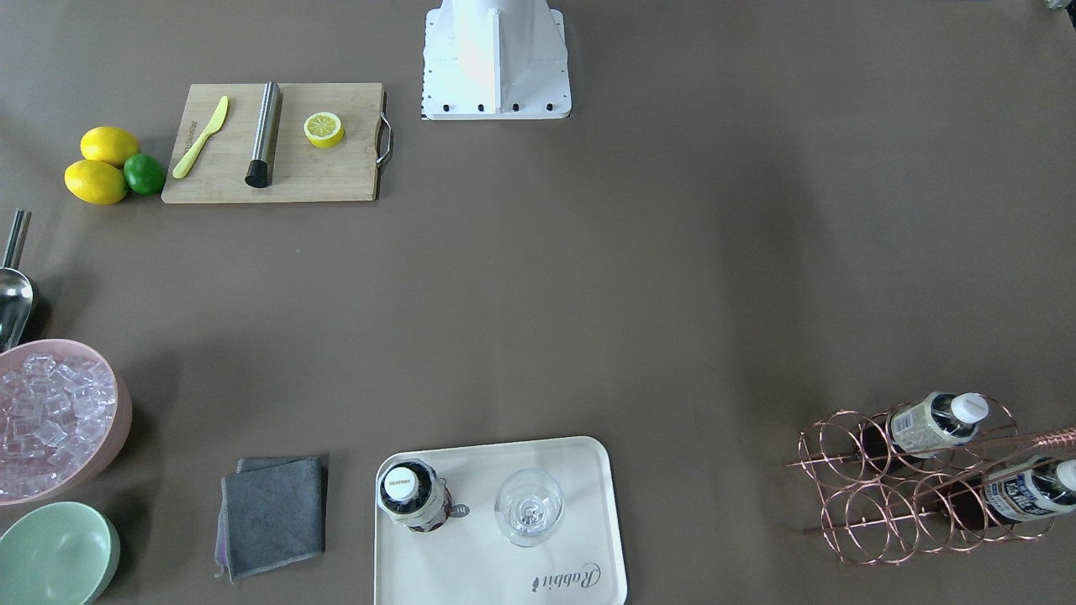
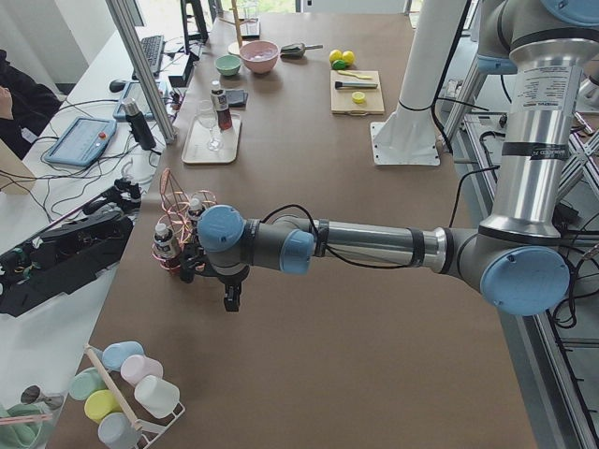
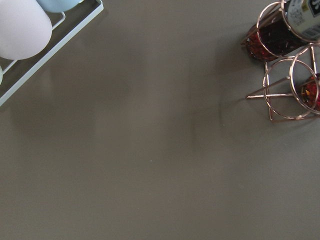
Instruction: Take tea from basket to plate
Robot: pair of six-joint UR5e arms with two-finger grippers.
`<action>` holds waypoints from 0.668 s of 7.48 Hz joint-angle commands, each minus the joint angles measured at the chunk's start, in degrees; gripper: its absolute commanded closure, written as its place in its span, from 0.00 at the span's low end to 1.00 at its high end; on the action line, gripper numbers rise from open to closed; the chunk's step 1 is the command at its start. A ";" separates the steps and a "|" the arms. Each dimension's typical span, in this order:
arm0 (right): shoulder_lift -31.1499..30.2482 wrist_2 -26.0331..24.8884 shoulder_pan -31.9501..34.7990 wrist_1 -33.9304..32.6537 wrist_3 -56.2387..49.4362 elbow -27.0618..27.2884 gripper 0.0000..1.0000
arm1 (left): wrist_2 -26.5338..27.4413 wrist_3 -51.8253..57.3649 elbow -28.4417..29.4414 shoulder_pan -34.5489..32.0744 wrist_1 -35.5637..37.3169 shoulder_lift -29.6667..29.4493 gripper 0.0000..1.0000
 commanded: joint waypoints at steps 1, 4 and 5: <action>-0.23 -0.08 0.00 0.00 0.24 -0.23 0.00 | 3.45 11.62 -4.17 -3.74 13.67 0.94 0.01; -0.06 0.27 0.00 0.00 0.42 -0.14 0.00 | 6.56 15.28 -3.99 -5.16 14.15 4.35 0.01; -0.06 0.27 0.00 0.00 0.42 -0.14 0.00 | 6.56 15.45 -3.82 -5.16 14.15 4.45 0.01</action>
